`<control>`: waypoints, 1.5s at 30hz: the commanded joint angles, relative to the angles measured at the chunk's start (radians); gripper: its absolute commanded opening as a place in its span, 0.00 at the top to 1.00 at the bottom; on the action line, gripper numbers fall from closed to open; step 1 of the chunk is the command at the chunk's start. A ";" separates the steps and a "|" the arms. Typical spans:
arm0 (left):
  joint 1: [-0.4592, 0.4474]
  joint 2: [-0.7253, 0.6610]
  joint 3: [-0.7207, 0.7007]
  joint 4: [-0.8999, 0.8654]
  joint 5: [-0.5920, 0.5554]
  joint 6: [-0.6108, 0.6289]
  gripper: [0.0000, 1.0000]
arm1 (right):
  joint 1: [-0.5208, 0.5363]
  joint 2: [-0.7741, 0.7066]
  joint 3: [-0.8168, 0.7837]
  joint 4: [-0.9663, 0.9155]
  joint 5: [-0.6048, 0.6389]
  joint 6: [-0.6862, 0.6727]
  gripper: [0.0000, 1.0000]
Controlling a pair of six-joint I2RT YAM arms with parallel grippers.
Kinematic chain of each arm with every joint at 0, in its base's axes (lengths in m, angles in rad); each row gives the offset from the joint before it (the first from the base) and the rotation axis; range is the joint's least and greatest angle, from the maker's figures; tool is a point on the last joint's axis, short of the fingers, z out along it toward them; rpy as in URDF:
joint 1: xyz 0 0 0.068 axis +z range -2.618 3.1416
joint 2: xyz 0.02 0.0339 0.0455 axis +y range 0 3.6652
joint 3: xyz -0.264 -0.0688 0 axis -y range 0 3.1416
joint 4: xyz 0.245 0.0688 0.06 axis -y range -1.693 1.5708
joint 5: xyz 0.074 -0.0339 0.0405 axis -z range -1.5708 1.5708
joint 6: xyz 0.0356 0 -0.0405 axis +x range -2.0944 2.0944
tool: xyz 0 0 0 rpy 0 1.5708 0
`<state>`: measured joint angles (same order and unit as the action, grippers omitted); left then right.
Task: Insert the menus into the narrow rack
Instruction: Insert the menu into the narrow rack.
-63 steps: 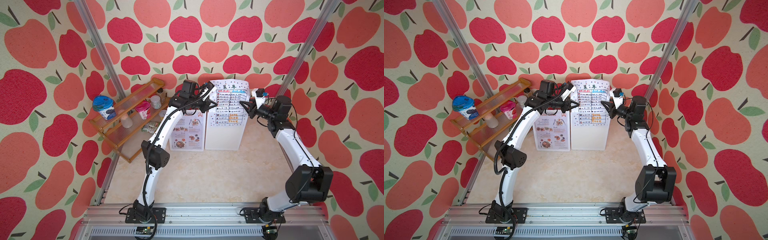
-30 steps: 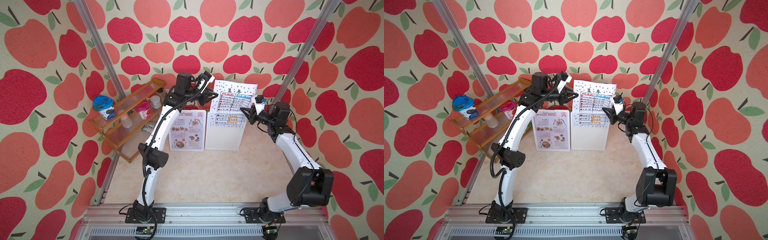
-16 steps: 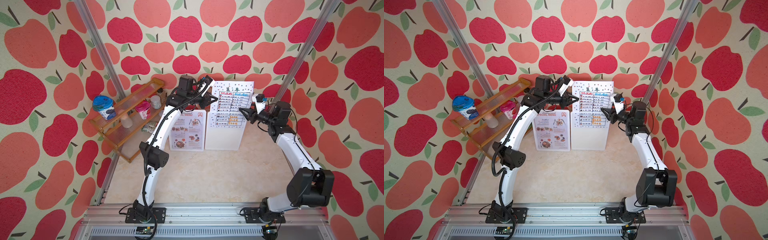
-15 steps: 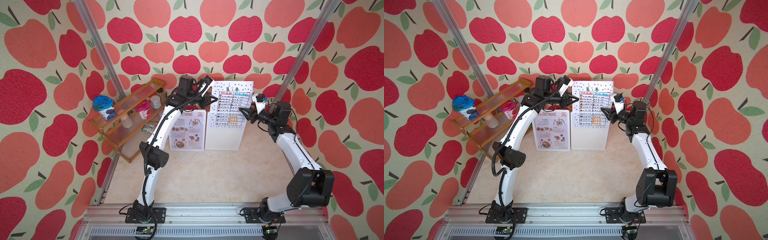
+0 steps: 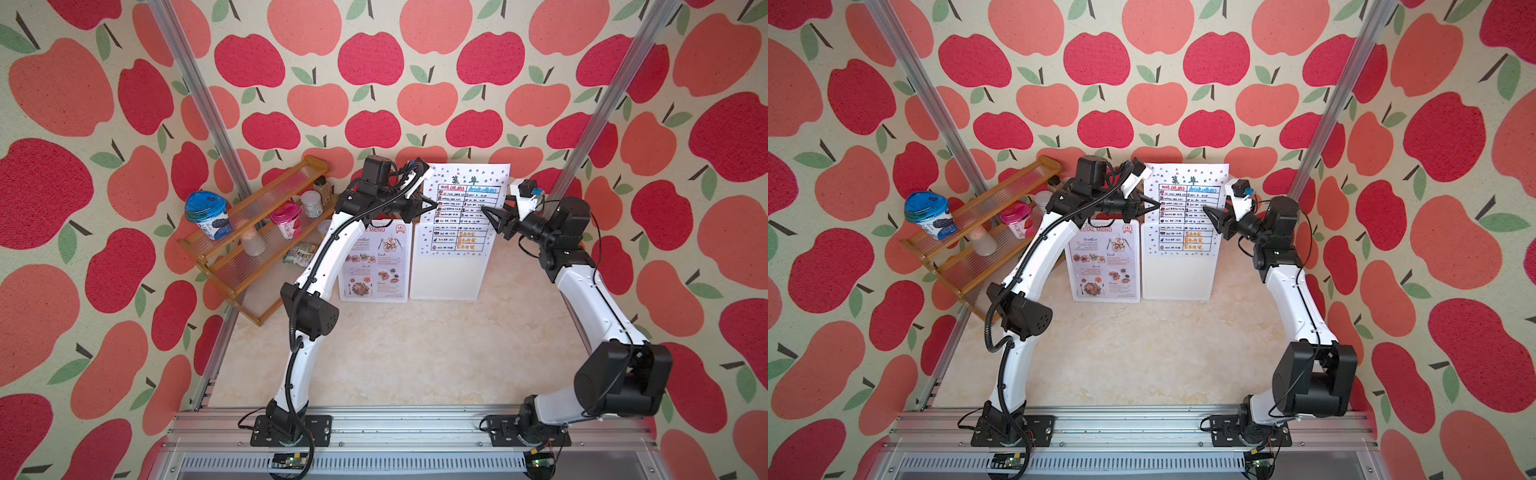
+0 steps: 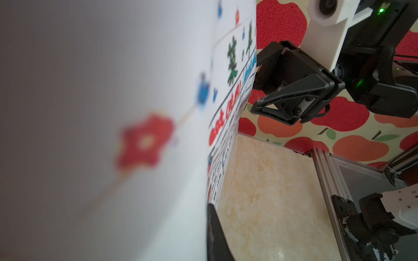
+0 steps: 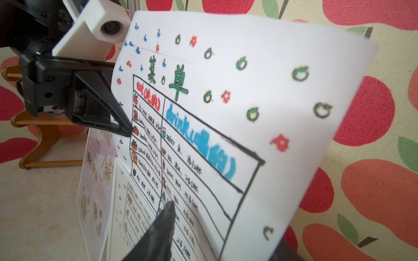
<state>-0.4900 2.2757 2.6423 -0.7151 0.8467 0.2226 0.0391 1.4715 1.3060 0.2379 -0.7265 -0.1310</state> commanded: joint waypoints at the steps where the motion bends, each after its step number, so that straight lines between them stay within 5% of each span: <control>1: -0.004 -0.032 -0.032 -0.027 0.009 0.024 0.94 | 0.010 -0.038 0.023 0.038 0.024 0.021 0.45; 8: -0.005 -0.048 -0.071 -0.021 0.006 0.029 0.94 | 0.013 -0.041 0.025 0.045 0.047 0.018 0.47; 14: -0.005 -0.050 -0.073 -0.017 0.005 0.032 0.92 | 0.014 -0.034 0.022 0.040 0.024 0.018 0.76; 21: -0.004 -0.054 -0.065 0.000 -0.011 0.034 0.58 | 0.012 -0.044 -0.004 0.035 0.004 0.009 0.95; 28: -0.002 -0.053 -0.055 0.039 -0.011 0.023 0.36 | 0.006 -0.062 -0.040 0.031 -0.007 0.002 0.97; 45: 0.013 -0.023 0.013 0.057 -0.003 0.023 0.36 | -0.021 -0.097 -0.097 0.017 -0.003 0.006 0.97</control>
<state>-0.4820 2.2642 2.6286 -0.6975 0.8356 0.2497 0.0257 1.4059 1.2346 0.2707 -0.7235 -0.1261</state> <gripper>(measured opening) 0.637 0.058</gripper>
